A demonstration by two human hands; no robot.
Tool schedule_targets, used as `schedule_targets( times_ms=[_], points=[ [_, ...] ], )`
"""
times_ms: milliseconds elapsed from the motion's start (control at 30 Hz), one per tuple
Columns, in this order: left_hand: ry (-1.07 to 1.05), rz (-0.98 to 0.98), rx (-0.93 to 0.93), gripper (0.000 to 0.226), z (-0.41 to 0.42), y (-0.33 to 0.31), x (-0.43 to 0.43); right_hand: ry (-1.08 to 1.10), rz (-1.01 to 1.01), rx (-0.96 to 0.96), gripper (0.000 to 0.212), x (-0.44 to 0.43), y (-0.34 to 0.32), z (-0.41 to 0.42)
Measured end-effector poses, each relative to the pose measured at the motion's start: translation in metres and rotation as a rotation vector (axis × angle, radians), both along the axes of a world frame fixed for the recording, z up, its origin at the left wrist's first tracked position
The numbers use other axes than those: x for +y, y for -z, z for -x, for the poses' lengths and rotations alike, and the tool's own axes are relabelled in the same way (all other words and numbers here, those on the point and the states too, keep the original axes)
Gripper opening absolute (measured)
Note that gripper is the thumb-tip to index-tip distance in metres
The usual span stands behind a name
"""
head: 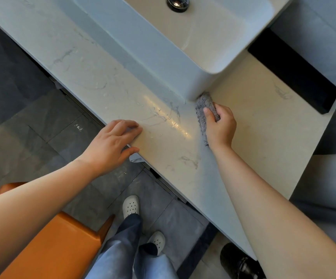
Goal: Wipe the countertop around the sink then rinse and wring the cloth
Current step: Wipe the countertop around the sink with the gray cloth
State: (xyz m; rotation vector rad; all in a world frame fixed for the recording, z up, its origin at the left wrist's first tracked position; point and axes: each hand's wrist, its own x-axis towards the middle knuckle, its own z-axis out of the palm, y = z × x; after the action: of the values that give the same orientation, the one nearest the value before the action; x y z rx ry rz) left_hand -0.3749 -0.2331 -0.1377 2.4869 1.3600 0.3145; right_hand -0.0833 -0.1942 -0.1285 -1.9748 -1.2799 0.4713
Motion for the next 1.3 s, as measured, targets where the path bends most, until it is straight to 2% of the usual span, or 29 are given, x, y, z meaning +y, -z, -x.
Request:
schedule_targets(
  times_ms=[167, 300, 433, 633, 767, 867, 933, 1033, 1200, 1300],
  points=[
    [0.008, 0.002, -0.002, 0.056, 0.001, 0.002, 0.000, 0.001, -0.016, -0.079, 0.028, 0.001, 0.009, 0.020],
    [0.015, -0.027, -0.019, 0.055, 0.002, 0.007, 0.000, -0.138, -0.035, -0.116, 0.031, -0.011, 0.011, 0.043],
    [0.014, -0.032, -0.035, 0.054, 0.001, 0.007, 0.000, -0.134, -0.048, -0.110, 0.032, -0.013, 0.009, 0.058],
    [0.009, 0.011, -0.054, 0.051, 0.002, 0.000, -0.001, -0.228, -0.053, -0.143, 0.030, -0.059, 0.010, 0.085],
    [-0.147, -0.023, -0.095, 0.047, 0.016, -0.013, 0.009, -0.350, -0.057, -0.138, 0.029, -0.098, 0.011, 0.099],
    [-0.257, -0.023, -0.015, 0.053, 0.031, -0.014, 0.011, -0.482, -0.041, -0.108, 0.029, -0.112, 0.007, 0.103],
    [-0.267, -0.004, 0.039, 0.059, 0.034, -0.012, 0.008, -0.522, 0.005, -0.008, 0.030, -0.113, 0.001, 0.102],
    [-0.301, 0.011, 0.031, 0.063, 0.028, -0.008, 0.003, -0.474, 0.037, 0.178, 0.028, -0.102, -0.013, 0.092],
    [-0.359, 0.039, -0.011, 0.066, 0.023, -0.005, 0.001, -0.285, -0.109, 0.111, 0.027, -0.043, -0.032, 0.059],
    [-0.357, 0.042, -0.007, 0.067, 0.022, -0.004, 0.000, -0.192, -0.097, 0.022, 0.027, -0.004, -0.023, 0.043]
  ],
)
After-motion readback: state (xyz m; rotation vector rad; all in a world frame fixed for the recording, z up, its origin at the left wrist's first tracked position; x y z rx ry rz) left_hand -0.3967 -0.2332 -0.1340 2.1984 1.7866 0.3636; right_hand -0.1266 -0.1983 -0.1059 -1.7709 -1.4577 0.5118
